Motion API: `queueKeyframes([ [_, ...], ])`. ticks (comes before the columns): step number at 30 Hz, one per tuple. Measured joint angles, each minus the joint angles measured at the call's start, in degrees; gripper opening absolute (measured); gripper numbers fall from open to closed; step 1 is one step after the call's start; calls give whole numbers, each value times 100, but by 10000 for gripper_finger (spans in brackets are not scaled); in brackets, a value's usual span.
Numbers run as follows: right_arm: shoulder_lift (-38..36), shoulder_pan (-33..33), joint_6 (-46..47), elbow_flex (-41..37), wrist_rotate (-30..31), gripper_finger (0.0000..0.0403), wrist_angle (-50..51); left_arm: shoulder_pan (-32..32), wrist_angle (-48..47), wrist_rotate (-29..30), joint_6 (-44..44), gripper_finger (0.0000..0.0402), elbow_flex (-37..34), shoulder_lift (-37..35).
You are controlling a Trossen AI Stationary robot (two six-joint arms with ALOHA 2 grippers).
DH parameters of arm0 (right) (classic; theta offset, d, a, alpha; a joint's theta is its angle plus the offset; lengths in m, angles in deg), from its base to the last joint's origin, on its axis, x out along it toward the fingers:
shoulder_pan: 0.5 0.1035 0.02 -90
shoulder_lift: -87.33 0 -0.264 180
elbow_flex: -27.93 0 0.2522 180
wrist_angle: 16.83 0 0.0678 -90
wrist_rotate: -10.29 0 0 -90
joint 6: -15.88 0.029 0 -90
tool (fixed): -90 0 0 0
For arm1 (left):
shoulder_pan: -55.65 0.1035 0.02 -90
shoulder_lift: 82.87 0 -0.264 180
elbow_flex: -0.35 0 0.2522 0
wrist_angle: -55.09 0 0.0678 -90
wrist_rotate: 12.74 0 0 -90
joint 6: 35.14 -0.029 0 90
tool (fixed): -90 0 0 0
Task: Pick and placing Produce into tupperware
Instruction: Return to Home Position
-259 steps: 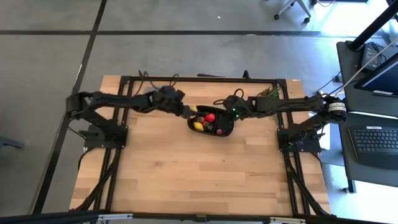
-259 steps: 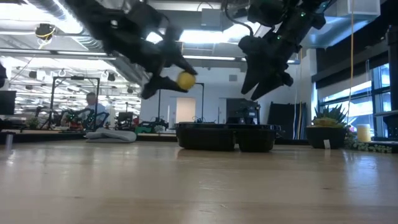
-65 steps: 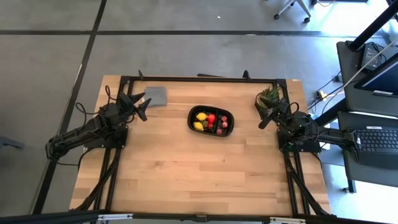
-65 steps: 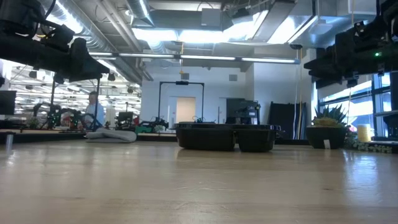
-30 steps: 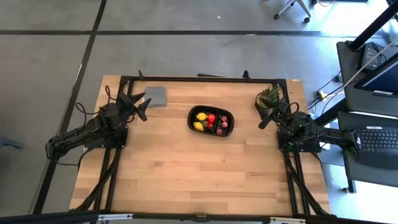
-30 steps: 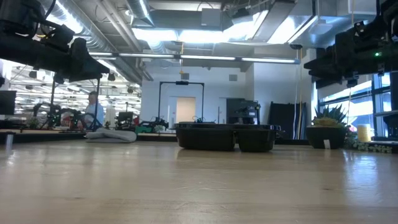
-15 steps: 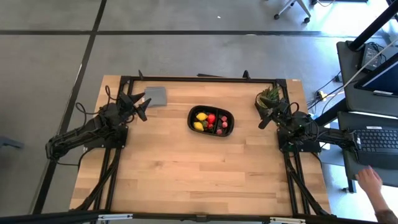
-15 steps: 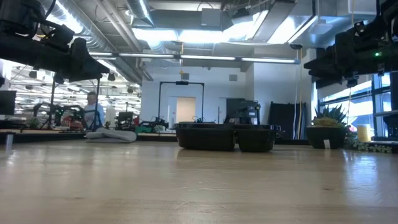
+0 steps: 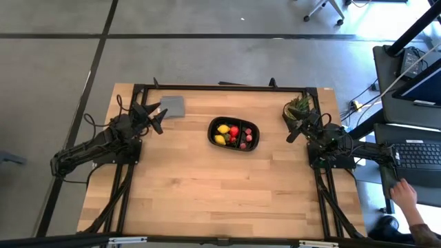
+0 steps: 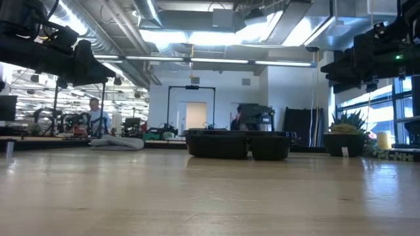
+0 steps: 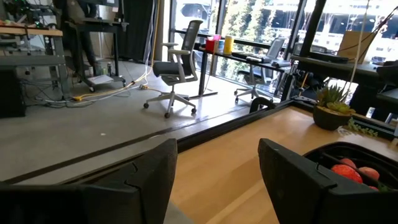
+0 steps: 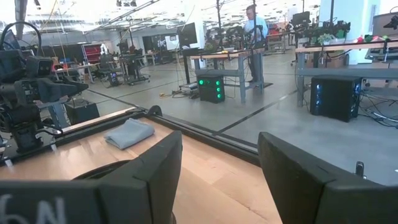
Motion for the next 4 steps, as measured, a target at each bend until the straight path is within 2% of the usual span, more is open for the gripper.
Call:
queueKeyframes([
  [4,0,0,22,0,0,213,0,-1,-1,-1,-1,220,0,0],
])
